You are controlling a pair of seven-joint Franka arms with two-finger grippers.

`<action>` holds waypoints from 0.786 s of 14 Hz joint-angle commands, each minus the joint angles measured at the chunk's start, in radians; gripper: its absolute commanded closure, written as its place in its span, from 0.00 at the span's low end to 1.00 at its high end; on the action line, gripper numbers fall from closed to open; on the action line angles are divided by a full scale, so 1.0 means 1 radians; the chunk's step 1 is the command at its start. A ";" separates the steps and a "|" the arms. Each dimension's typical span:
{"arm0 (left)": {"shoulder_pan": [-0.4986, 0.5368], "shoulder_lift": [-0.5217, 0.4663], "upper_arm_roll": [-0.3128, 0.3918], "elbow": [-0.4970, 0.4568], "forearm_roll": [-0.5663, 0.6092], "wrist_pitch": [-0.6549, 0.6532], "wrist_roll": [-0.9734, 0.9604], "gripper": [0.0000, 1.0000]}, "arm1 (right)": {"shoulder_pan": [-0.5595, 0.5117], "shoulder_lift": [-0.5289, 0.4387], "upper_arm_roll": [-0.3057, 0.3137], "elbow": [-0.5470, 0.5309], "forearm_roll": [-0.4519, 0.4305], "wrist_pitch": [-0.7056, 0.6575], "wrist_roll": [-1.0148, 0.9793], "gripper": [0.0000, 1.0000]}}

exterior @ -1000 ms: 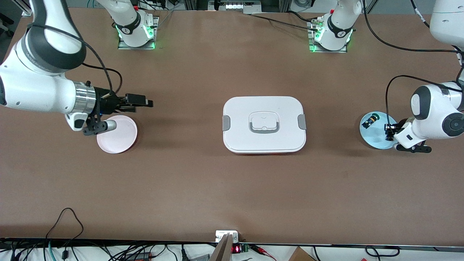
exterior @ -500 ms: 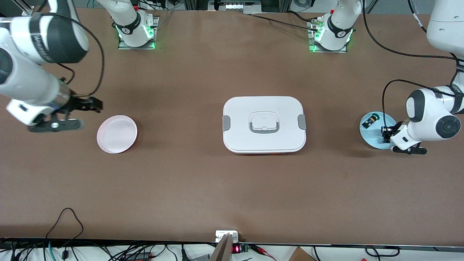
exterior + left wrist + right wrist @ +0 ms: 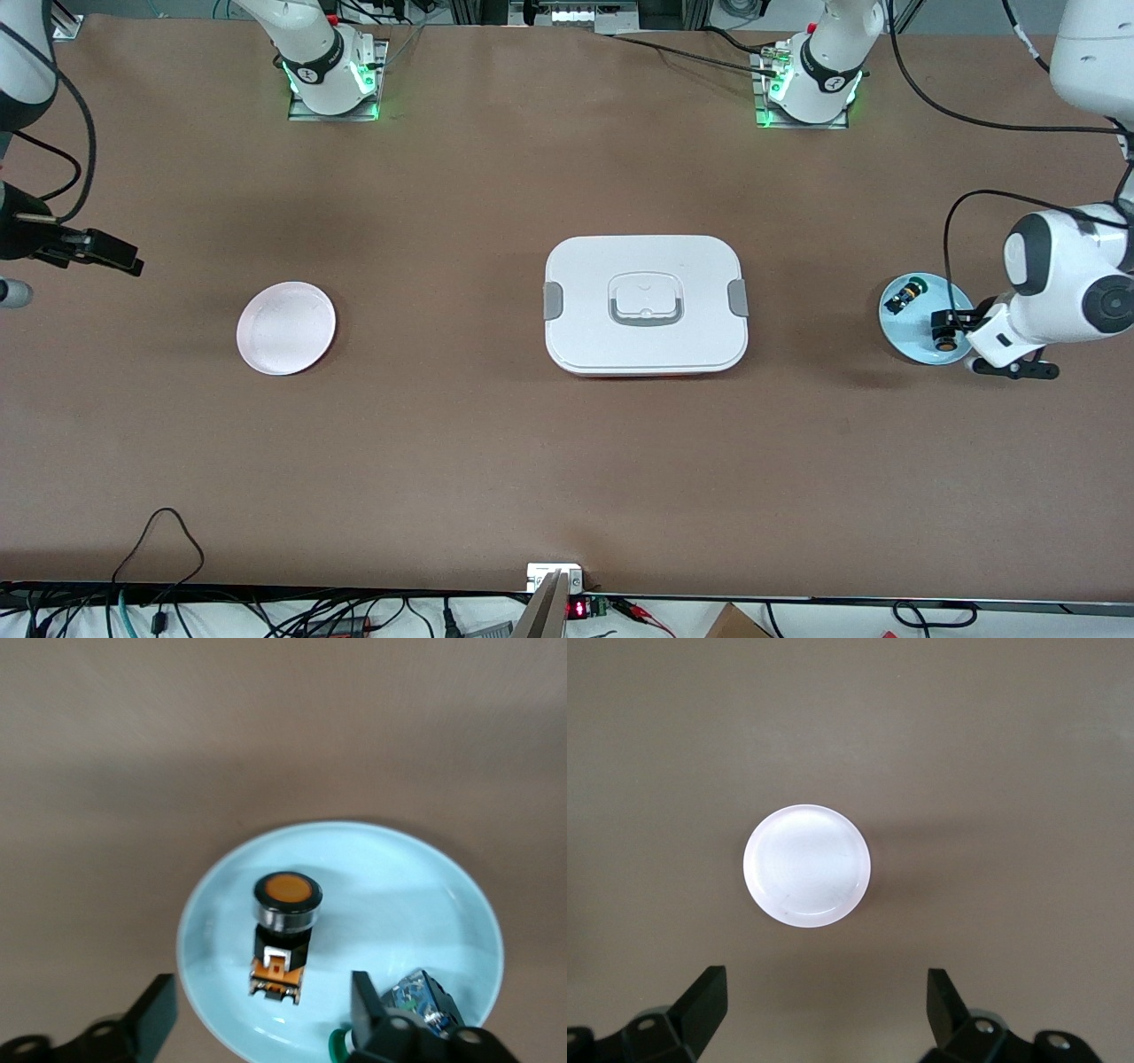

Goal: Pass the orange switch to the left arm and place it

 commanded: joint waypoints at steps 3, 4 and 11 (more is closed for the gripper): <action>-0.083 -0.226 -0.003 0.064 -0.077 -0.193 0.005 0.00 | 0.038 -0.127 -0.020 -0.152 -0.012 0.039 0.016 0.00; -0.086 -0.267 -0.003 0.078 -0.151 -0.230 0.005 0.00 | 0.038 -0.125 -0.020 -0.128 -0.012 0.013 0.012 0.00; -0.183 -0.473 -0.003 0.232 -0.249 -0.517 -0.128 0.00 | 0.038 -0.104 -0.020 -0.060 0.001 -0.029 -0.005 0.00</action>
